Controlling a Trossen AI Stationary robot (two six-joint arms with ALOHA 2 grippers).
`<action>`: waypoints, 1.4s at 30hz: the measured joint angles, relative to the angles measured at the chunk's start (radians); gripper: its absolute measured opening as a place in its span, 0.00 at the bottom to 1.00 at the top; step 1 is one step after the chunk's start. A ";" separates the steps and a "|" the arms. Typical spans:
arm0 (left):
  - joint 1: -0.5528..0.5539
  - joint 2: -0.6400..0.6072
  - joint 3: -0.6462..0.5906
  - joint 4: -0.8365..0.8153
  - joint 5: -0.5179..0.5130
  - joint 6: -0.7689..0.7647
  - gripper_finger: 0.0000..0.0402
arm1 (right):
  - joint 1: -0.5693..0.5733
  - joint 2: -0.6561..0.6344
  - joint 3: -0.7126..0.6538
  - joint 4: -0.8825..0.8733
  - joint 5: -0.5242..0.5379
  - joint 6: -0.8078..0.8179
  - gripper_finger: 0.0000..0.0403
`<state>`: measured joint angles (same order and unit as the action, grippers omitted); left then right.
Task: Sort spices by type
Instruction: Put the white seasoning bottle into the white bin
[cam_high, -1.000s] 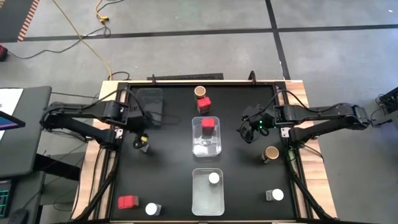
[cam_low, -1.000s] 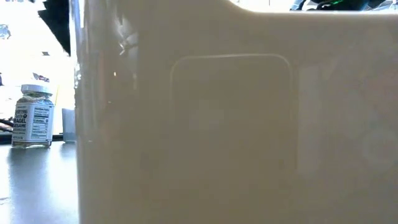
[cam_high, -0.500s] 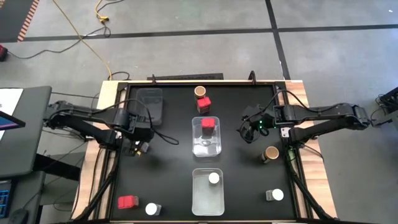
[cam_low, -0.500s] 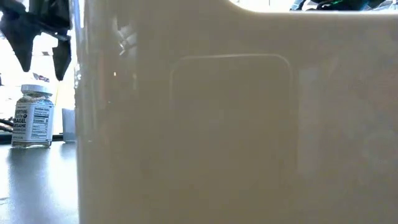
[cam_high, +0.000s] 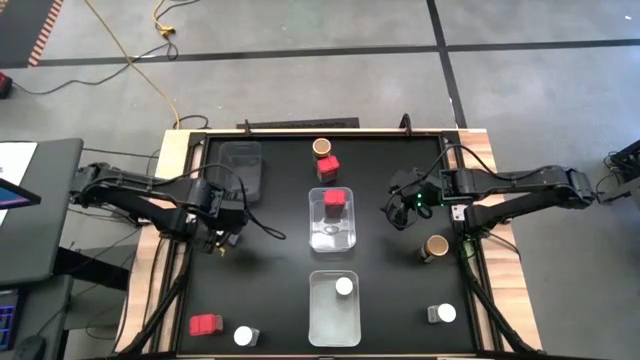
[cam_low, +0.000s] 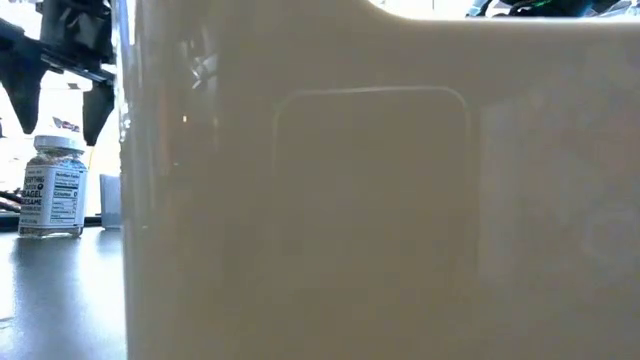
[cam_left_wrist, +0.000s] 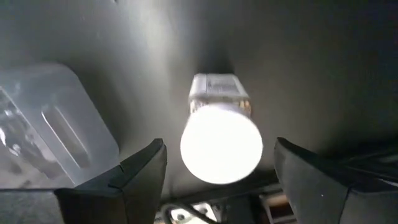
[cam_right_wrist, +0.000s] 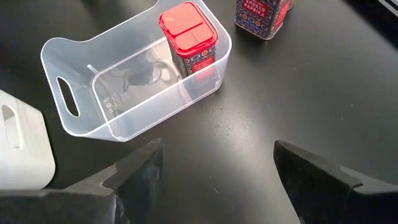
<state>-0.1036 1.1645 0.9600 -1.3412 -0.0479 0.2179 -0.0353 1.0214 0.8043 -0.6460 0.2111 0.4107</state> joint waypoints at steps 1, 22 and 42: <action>0.000 0.000 0.000 0.015 0.000 0.008 0.70 | 0.000 0.000 0.000 0.000 0.000 0.000 0.82; 0.000 0.000 -0.062 0.062 0.022 0.060 0.70 | 0.000 0.000 0.000 0.004 0.001 0.027 0.82; 0.000 0.000 -0.135 0.173 0.023 0.026 0.70 | 0.000 0.000 0.000 0.004 0.001 0.037 0.82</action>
<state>-0.1032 1.1641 0.8253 -1.1679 -0.0250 0.2439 -0.0353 1.0218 0.8043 -0.6418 0.2123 0.4473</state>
